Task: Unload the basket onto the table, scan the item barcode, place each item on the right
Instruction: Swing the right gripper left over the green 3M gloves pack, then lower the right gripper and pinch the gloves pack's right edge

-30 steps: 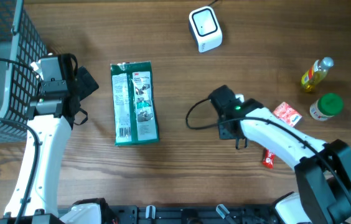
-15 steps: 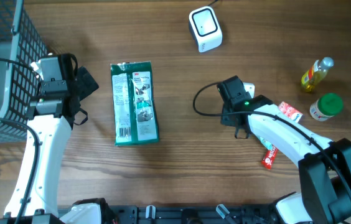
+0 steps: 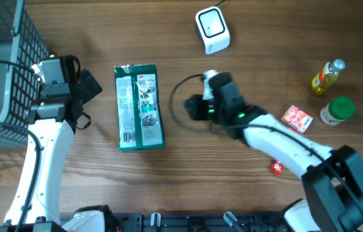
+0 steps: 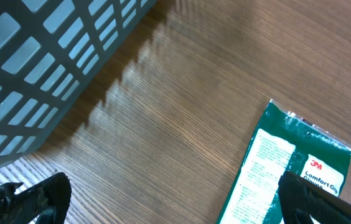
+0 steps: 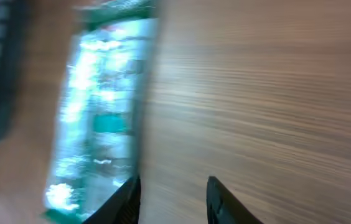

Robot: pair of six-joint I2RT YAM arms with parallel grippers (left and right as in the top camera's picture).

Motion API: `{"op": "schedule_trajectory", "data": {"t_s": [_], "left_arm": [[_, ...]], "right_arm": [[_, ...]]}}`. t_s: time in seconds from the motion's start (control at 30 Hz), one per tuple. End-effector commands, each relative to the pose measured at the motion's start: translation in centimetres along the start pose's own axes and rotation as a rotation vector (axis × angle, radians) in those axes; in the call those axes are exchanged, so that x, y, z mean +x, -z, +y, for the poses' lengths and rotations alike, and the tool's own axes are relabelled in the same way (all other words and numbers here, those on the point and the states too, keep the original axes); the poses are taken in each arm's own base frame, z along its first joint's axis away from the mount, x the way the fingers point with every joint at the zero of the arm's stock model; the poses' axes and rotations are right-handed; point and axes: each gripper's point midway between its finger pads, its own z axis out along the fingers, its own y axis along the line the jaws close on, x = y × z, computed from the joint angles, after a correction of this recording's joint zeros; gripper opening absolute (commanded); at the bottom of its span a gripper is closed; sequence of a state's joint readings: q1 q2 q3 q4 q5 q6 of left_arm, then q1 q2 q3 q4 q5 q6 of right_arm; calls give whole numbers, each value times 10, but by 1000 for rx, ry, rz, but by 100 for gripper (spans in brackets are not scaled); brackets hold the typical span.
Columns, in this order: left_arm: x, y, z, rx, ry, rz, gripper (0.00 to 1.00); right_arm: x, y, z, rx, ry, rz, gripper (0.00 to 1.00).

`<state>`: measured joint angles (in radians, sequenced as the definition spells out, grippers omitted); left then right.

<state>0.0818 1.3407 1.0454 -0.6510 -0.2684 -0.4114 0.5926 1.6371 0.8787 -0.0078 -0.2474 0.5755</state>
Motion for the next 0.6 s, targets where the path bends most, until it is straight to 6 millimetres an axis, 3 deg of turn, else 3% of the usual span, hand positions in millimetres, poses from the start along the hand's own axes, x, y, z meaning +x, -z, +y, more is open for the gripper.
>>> {"op": "schedule_trajectory", "data": {"t_s": [0.0,0.1,0.23,0.33,0.47,0.57], "left_arm": [[-6,3,3,-10,-3,-18,100],[-6,3,3,-10,-3,-18,100],[-6,3,3,-10,-3,-18,100],[-6,3,3,-10,-3,-18,100],[-6,3,3,-10,-3,-18,100],[-6,3,3,-10,-3,-18,100]], "right_arm": [[10,-9,56,-111,109,-45,39],[3,-11,82,-70,216,-185,40],[9,-22,99,-46,332,-264,46],[19,-39,96,-39,344,-255,50],[43,-72,79,-36,350,-191,50],[59,-87,68,-27,354,-140,50]]}}
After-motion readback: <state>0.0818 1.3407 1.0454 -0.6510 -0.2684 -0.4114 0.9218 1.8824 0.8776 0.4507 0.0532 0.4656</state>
